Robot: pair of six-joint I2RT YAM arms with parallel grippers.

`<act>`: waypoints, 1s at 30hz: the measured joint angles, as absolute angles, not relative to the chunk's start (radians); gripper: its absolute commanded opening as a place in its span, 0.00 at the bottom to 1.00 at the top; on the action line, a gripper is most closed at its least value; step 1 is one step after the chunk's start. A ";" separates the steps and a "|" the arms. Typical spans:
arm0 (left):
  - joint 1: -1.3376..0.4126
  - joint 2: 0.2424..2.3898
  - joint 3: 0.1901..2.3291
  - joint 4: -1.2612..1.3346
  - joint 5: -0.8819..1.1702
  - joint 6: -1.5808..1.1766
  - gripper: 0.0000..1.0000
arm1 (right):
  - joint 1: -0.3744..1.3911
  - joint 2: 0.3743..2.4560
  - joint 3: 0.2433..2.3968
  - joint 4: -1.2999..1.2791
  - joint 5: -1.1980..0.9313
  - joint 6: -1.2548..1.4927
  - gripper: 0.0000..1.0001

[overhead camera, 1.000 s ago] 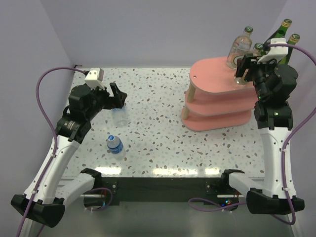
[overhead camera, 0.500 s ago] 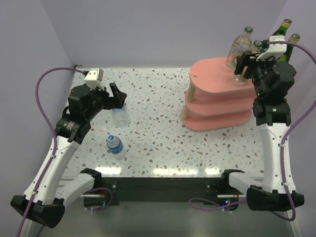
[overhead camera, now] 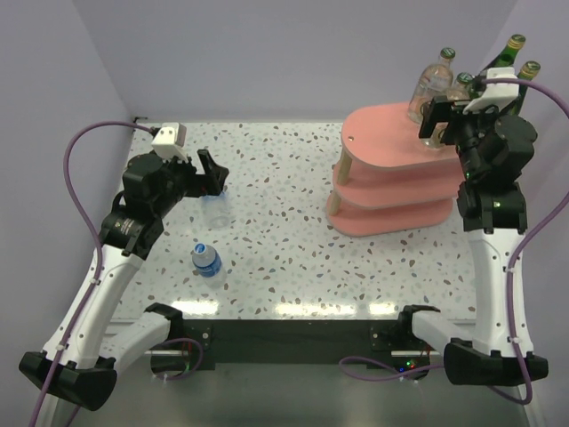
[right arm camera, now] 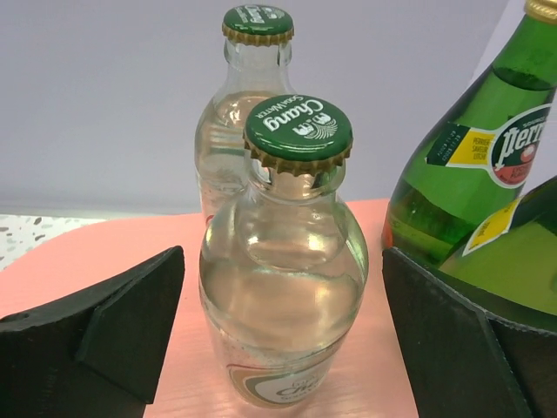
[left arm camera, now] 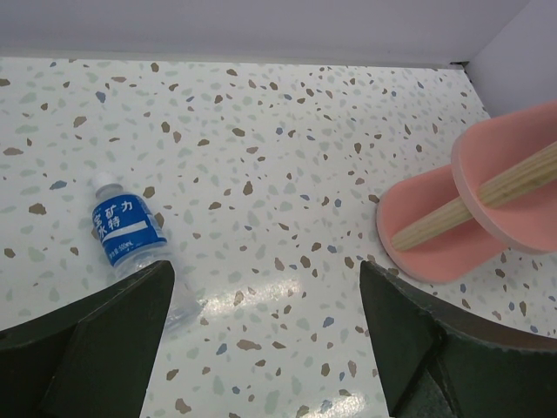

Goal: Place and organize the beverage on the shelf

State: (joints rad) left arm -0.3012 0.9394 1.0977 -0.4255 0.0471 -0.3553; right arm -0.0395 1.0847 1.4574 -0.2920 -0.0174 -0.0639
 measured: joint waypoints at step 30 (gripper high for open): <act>-0.301 0.939 1.146 -0.501 0.017 -0.234 0.95 | -0.039 0.697 1.466 -0.698 -0.628 -0.467 0.97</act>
State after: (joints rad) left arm -0.3012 0.9394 1.1461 -0.5011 0.0170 -0.2344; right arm -0.0395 0.6971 1.4658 -0.6983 -0.6281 -0.4675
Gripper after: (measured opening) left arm 0.948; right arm 0.980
